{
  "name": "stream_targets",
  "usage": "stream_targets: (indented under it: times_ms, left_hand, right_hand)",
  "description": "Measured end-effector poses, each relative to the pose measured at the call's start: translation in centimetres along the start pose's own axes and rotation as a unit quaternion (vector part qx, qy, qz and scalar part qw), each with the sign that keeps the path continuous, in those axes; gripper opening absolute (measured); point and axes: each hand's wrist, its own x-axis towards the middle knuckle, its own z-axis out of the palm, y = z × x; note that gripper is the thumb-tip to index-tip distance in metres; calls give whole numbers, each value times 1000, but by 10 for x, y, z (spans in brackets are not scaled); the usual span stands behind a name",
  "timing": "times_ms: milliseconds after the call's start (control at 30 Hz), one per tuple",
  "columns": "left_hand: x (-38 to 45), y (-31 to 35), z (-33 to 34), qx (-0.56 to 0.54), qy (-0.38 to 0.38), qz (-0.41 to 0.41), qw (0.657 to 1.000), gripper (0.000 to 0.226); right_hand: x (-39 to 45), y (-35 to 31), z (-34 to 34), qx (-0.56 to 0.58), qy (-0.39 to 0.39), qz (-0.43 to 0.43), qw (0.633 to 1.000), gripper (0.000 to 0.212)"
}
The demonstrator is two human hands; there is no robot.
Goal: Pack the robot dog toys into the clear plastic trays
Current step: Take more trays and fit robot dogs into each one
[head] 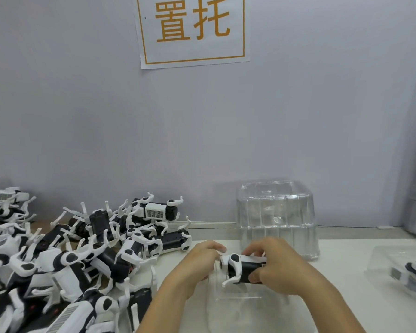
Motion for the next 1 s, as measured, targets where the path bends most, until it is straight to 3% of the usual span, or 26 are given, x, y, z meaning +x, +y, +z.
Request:
stream_targets:
  times_ms: [133,533,667,767,900,1000]
  left_hand:
    - [3,0,0,6,23,2,1000,38]
    - [-2,5,1,15,-2,4,1000,35]
    - [-10,12,0,25,-11,8,1000,17]
    - [-7,8,-2,30,-34,7,999,22]
    - [-6,4,3,86,0,22,996,14]
    - [-8,2,8,112,29,28,993,25]
  right_hand:
    - [2,3,2,13,8,-10,1000,35]
    - [4,8,1,46,12,-14,999,35]
    - [8,11,8,59,17,-14,998,33]
    - [8,12,7,56,21,-16,998,33]
    - [7,10,11,17,27,-14,999,36]
    - [6,6,14,-43,34,-15,998,39]
